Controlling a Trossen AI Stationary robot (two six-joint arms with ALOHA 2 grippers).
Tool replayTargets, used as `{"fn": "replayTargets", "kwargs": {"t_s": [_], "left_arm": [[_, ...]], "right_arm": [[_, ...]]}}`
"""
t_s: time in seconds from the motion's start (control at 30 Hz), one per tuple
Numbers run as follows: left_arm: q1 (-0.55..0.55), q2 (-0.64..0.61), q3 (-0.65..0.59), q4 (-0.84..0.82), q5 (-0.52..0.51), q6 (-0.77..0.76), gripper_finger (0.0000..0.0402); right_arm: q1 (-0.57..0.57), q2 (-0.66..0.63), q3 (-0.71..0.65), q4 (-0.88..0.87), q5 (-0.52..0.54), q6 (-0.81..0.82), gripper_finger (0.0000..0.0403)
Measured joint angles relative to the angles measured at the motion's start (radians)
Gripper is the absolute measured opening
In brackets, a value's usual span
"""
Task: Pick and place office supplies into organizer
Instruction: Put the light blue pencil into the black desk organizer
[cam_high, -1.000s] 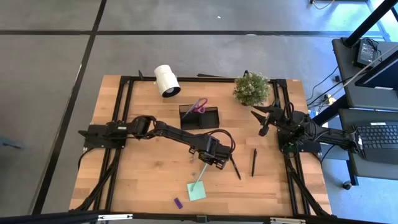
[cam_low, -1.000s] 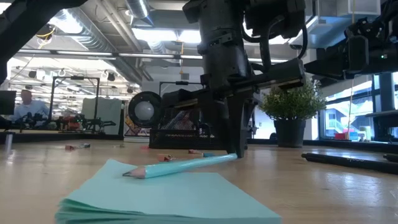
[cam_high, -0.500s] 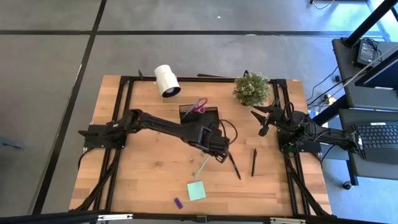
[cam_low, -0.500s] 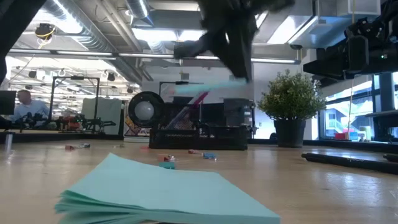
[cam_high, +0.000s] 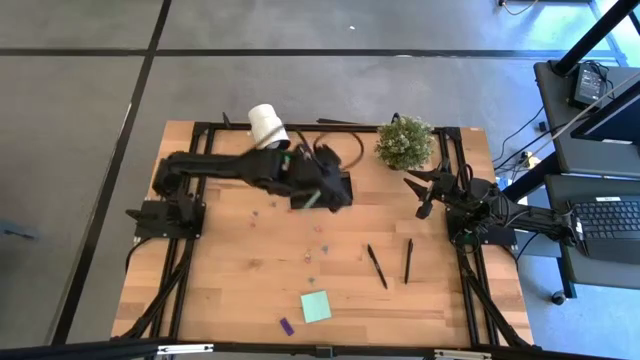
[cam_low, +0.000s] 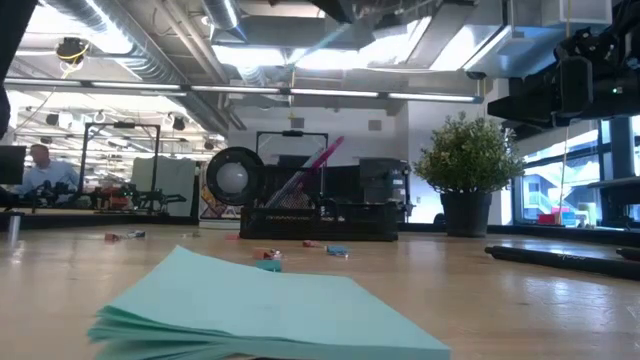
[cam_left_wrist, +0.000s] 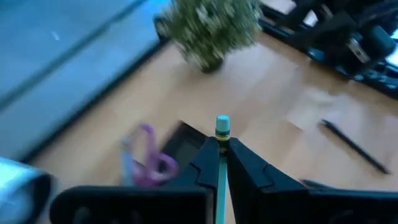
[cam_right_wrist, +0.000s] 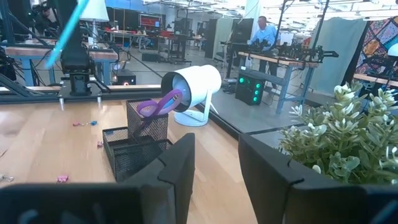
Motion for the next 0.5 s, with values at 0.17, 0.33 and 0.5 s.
{"fn": "replayTargets", "kwargs": {"t_s": [0.17,0.33,0.5], "left_arm": [[0.064,-0.04,0.0,0.001,-0.007,0.193,0.0013],[0.13,-0.041,-0.006,0.009,-0.006,0.313,0.0013],[0.191,-0.053,-0.079,0.113,0.062,0.39,0.0013]], "right_arm": [[0.0,0.0,0.0,0.002,0.0,0.001,0.0129],[0.0,0.0,0.0,0.006,0.0,0.003,0.0129],[0.0,0.0,0.0,0.009,0.0,0.003,0.0129]]}}
